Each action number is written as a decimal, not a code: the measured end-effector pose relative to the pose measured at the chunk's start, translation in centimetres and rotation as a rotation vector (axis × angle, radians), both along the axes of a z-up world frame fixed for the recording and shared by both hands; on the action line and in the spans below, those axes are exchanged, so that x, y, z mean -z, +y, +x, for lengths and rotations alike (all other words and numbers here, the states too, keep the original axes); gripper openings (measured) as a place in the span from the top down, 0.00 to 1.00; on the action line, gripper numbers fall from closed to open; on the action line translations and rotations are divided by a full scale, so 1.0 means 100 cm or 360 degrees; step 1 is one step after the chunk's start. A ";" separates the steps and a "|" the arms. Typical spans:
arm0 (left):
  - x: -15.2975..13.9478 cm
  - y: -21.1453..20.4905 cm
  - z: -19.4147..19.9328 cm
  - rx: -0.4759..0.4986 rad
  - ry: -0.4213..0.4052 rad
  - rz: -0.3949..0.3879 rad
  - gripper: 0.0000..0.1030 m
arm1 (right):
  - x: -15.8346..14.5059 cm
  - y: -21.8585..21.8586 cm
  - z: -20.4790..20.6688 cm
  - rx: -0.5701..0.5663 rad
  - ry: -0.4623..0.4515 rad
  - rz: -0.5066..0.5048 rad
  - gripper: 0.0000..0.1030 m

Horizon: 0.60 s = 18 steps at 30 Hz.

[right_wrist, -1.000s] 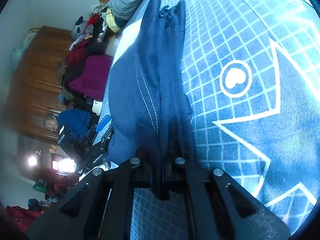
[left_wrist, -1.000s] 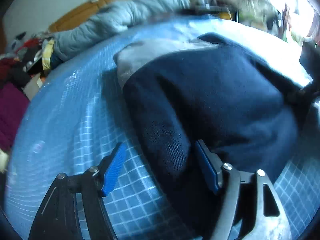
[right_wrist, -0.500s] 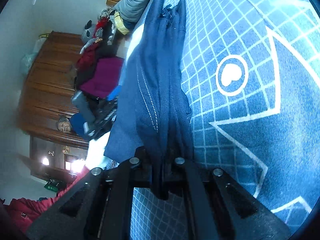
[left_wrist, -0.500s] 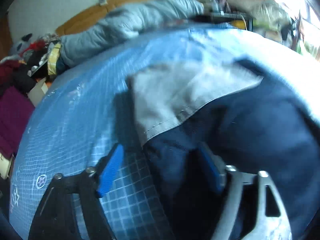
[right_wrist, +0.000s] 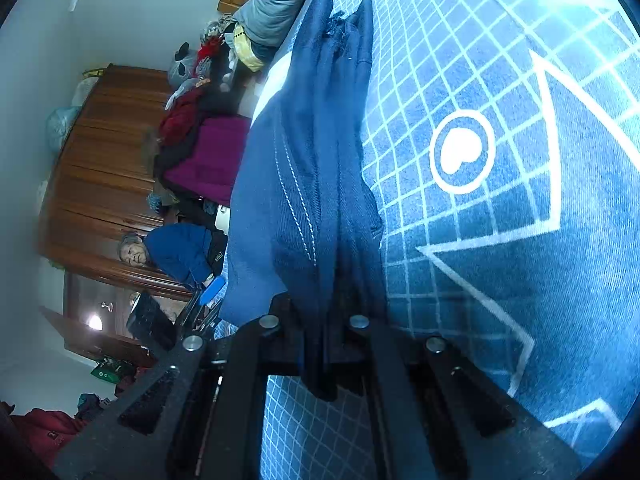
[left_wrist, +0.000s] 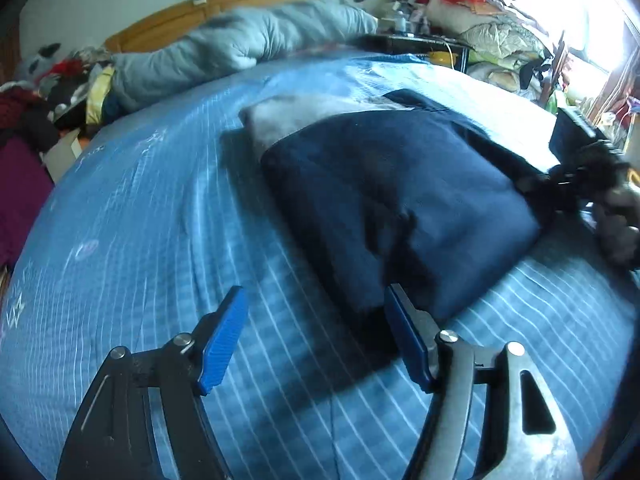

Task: Fold small clothes

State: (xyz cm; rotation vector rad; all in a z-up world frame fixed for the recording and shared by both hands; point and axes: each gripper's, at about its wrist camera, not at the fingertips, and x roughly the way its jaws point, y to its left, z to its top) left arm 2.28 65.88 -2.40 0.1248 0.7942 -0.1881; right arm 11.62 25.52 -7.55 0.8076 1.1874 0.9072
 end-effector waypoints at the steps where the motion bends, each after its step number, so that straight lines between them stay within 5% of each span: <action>1: -0.002 0.006 -0.008 -0.0019 0.0004 -0.0057 0.30 | 0.000 0.000 0.000 0.0002 -0.0001 -0.0002 0.98; 6: 0.003 0.044 -0.026 -0.0192 0.0063 -0.0246 0.28 | -0.012 0.001 -0.009 0.0046 -0.0015 -0.0106 0.94; 12: 0.006 0.064 -0.016 -0.0244 -0.0001 -0.0244 0.28 | -0.063 -0.016 -0.039 0.0102 -0.0157 -0.0456 0.63; 18: 0.028 0.058 -0.007 -0.0246 0.0052 -0.0182 0.28 | -0.130 0.017 -0.033 0.0118 -0.0470 -0.0569 0.67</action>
